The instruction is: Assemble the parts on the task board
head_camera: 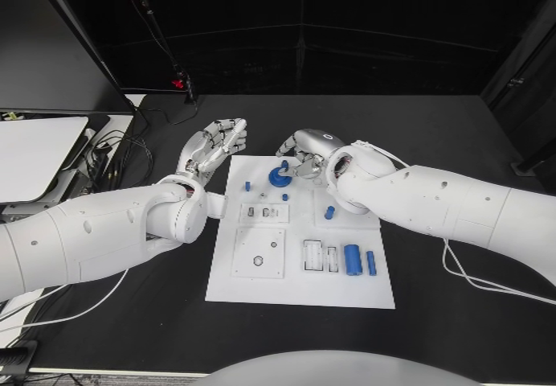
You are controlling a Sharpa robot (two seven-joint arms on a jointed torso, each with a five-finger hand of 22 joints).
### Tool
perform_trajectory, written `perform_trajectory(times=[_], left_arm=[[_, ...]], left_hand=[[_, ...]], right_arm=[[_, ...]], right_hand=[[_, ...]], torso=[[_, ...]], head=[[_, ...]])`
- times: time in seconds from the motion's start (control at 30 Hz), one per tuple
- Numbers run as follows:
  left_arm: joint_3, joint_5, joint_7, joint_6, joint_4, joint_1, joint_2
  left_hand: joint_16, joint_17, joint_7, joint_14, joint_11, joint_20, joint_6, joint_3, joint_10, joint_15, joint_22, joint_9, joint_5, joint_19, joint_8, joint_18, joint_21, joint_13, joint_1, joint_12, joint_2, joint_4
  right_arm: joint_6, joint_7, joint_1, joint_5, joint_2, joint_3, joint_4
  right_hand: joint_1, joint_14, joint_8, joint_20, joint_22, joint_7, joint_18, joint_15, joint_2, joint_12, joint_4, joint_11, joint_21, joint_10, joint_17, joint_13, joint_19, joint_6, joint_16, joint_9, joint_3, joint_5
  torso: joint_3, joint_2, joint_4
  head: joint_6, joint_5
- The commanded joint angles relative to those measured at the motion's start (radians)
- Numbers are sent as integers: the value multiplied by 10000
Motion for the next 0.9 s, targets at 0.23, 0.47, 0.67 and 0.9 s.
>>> perform_trajectory(times=[0.23, 0.47, 0.67, 0.9], left_arm=[[7, -74, 1929, 156, -185, 13, 29], [7, -74, 1930, 194, -350, 7, 88], [7, -74, 1920, 228, -450, -16, 105], [7, -74, 1914, 261, -481, -63, 115]], left_hand=[[35, -11, 1604, -69, 22, 4, -7, -68, -48, -15, 26, -15, 46, -59, 60, 188, 63, -6, -16, 58, 86, 23], [36, -11, 1604, -68, 21, 6, -5, -72, -48, -16, 33, -16, 46, -42, 62, 187, 78, -6, -14, 60, 85, 23], [41, -11, 1604, -66, 22, 12, -1, -84, -46, -18, 47, -21, 48, -8, 68, 187, 108, -6, -5, 66, 83, 21], [41, -11, 1604, -66, 22, 12, -1, -84, -46, -18, 47, -21, 48, -8, 68, 187, 108, -6, -5, 66, 83, 21]], right_arm=[[-2252, 1650, 257, 2692, -1727, 12, 1731], [-1916, 1702, 321, 3022, -3123, -2, 2572], [-1518, 1560, 306, 3030, -4111, -16, 2745], [-1029, 1345, 151, 2879, -4712, -23, 2513]], right_hand=[[-342, 1050, 11, -137, 2635, 54, -75, -124, -103, 25, 312, -32, 34, 1059, 2634, 2631, 1058, 51, 25, 43, -333, 62], [-427, 1050, 33, -169, 2635, 69, -75, -156, -178, 25, 500, -28, 34, 1059, 2634, 2631, 1058, 98, 25, 62, -498, 76], [-327, 1050, 88, -174, 2635, 103, -75, -146, -170, 25, 633, 1, 34, 1059, 2634, 2631, 1058, 225, 25, 94, -596, -157], [-38, 1050, 89, -168, 2635, 67, -75, -145, -233, 25, 826, -24, 34, 1059, 2634, 2631, 1058, 275, 25, 108, -729, -790]], torso=[[-10, -17, -62], [11, -35, -98], [-6, -47, -104], [-8, -44, -121]], head=[[137, -207], [232, -456], [321, -927], [392, -1423]])
